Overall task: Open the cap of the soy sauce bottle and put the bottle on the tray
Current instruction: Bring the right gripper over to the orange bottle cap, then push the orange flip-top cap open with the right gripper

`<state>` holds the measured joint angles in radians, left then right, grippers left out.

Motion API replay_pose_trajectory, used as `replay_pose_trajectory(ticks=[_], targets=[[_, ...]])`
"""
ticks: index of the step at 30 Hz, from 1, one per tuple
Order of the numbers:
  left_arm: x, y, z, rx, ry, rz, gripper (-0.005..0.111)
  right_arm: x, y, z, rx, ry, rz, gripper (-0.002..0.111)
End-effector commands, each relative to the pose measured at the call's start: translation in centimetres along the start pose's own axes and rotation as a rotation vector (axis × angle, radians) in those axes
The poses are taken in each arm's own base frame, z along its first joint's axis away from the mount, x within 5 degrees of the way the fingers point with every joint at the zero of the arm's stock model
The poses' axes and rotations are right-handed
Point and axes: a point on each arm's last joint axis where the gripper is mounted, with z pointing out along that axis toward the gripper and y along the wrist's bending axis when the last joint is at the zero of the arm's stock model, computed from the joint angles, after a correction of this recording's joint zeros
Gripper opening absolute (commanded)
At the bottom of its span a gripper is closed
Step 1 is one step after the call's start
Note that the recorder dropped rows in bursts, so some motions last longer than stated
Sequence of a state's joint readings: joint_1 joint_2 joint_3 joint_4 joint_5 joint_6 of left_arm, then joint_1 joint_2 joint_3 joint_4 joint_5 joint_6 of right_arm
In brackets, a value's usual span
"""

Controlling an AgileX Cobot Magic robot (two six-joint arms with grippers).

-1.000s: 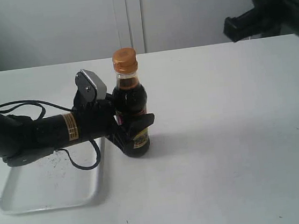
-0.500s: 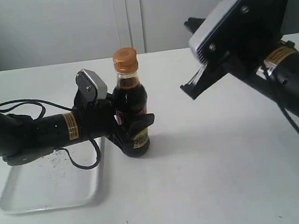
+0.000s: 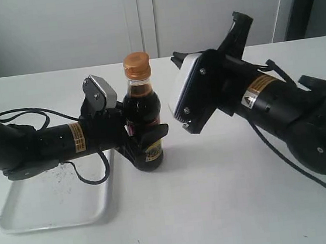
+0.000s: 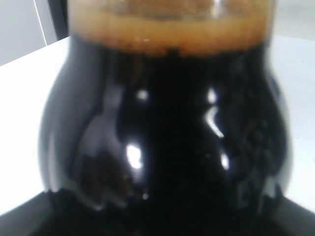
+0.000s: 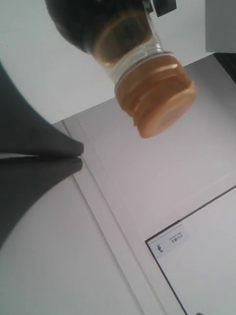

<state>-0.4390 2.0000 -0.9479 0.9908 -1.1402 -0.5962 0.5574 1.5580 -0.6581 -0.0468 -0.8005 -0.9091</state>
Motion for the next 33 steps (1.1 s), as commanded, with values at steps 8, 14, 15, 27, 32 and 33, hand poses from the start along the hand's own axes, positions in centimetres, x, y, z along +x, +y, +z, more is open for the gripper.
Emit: replay_pose_trajectory(ticks=[8,14,15,27,32,33], targets=[[1.0,-0.3,0.0,0.017,0.091,0.021,0.0,-0.7,0.6,1.8,-0.051,-0.075,-0.03,0.0],[1.0,-0.3,0.0,0.017,0.091,0.021,0.0,-1.6,1.0,2.1,-0.078,-0.09,-0.033,0.0],[1.0,-0.3,0.0,0.017,0.091,0.021,0.0,-1.8,1.0,2.3,-0.077,-0.097,-0.032,0.0],[1.0,-0.3,0.0,0.018,0.091,0.023,0.0,-2.9,1.3,3.0,-0.061,-0.149,-0.029,0.0],[1.0,-0.3,0.0,0.017,0.093,0.023,0.0,-5.5,2.0,2.4,-0.11,-0.324,0.019,0.0],[1.1,-0.3,0.0,0.017,0.095,0.023,0.0,-6.1,2.7,2.1,-0.176,-0.369,0.029,0.0]])
